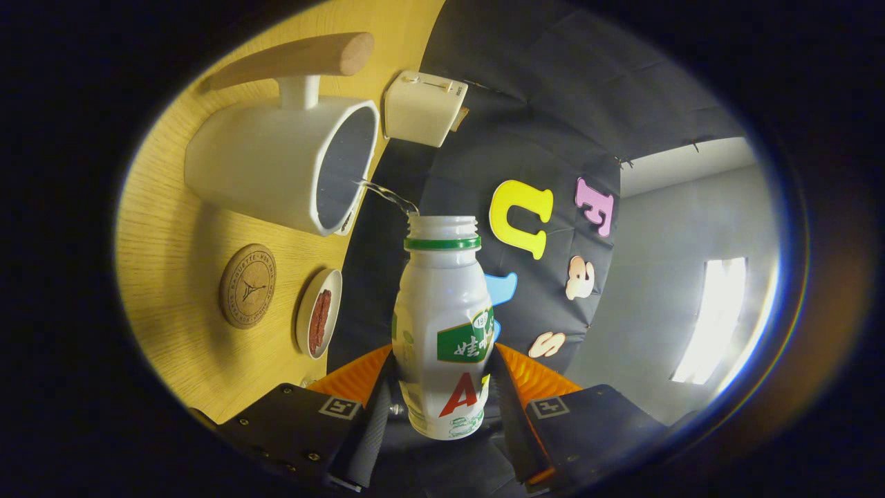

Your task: Take the bottle from table, then pour the juice into the cup, finally place the bottle on the coaster

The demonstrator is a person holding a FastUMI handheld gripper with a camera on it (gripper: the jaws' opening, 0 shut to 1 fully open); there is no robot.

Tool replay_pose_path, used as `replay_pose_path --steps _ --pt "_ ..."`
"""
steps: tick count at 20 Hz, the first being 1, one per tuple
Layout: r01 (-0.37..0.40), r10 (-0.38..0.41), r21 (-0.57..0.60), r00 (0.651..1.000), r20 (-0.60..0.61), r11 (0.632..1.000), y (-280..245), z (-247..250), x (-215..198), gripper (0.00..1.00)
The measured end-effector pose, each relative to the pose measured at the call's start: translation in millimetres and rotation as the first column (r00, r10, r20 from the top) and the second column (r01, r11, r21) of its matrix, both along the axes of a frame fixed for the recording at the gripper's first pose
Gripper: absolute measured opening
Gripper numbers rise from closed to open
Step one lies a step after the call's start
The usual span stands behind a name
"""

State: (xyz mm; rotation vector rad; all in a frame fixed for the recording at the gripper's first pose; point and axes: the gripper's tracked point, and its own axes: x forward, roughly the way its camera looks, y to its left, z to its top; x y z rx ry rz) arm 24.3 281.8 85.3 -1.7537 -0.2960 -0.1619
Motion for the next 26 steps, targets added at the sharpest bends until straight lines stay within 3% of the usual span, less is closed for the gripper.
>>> replay_pose_path --steps 26 --pt "-0.015 0.019 -0.109 0.999 0.034 0.994 2.4 6.5 1.5 0.73"
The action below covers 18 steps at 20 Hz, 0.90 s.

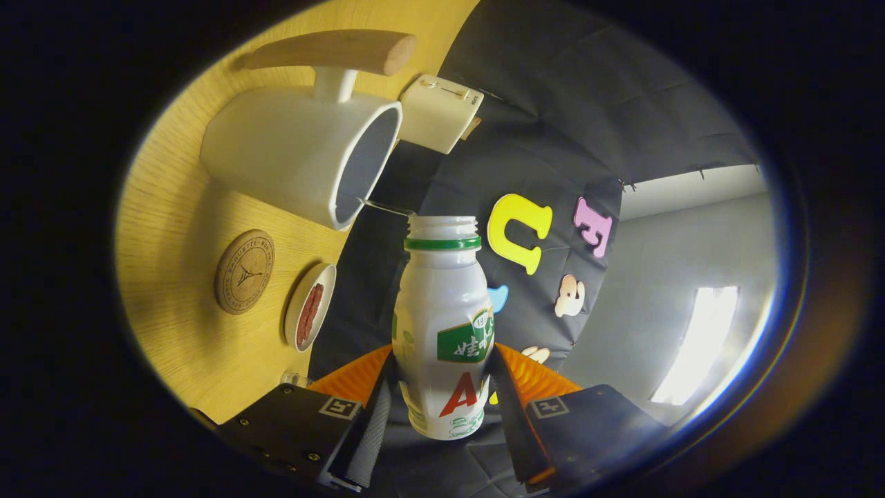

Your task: Take the bottle from table, then pour the juice into the cup, finally place the bottle on the coaster

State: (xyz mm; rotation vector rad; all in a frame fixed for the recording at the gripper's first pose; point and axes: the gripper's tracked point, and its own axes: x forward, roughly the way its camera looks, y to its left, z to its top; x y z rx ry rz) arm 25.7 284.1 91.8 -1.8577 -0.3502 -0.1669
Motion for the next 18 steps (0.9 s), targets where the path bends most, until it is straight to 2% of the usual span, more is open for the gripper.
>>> replay_pose_path --steps 18 --pt "-0.027 0.031 -0.079 0.999 0.041 0.997 5.4 3.9 -1.0 0.73"
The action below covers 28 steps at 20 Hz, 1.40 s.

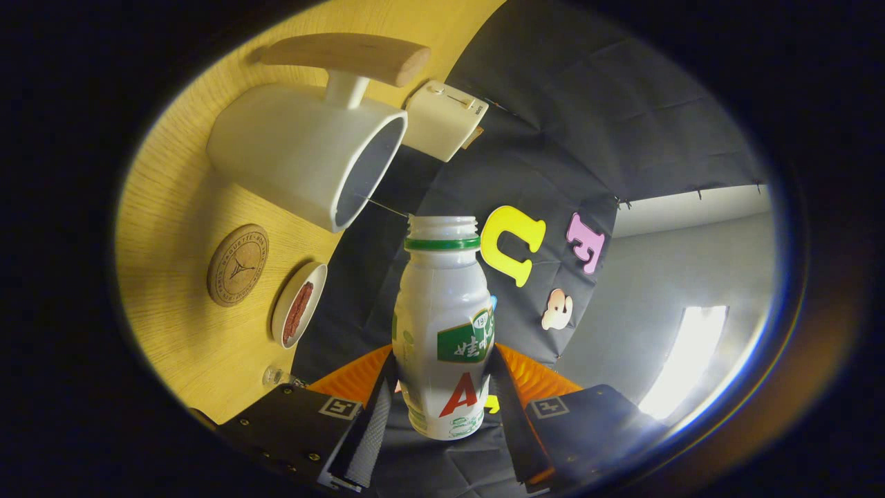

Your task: Take the bottle from table, then pour the juice into the cup, finally place the bottle on the coaster

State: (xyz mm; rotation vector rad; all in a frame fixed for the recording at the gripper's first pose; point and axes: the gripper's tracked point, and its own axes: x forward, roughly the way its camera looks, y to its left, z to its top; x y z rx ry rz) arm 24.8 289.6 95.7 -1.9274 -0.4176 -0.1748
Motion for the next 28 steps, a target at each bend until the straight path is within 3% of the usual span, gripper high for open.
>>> replay_pose_path --steps 28 --pt "-0.048 0.063 -0.180 0.995 0.078 0.983 8.2 2.0 -3.1 0.73"
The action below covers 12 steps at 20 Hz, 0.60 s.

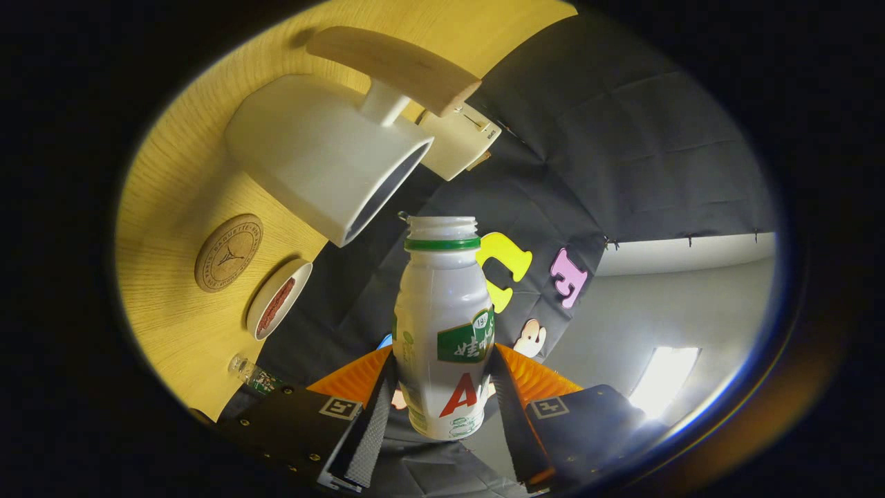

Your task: Take the bottle from table, then pour the juice into the cup, finally place the bottle on the coaster

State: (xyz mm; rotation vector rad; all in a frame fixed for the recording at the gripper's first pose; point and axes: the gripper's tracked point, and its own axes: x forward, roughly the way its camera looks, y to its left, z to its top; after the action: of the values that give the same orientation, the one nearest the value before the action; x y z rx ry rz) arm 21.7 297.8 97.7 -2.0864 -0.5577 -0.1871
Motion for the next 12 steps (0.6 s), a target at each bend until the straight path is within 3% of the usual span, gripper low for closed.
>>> replay_pose_path --steps 7,12 --pt "0.018 -0.011 0.121 0.999 -0.053 0.992 -16 -8 3 0.74" --pt "0.039 0.006 0.314 0.990 -0.143 0.949 -37 -12 8 0.74"
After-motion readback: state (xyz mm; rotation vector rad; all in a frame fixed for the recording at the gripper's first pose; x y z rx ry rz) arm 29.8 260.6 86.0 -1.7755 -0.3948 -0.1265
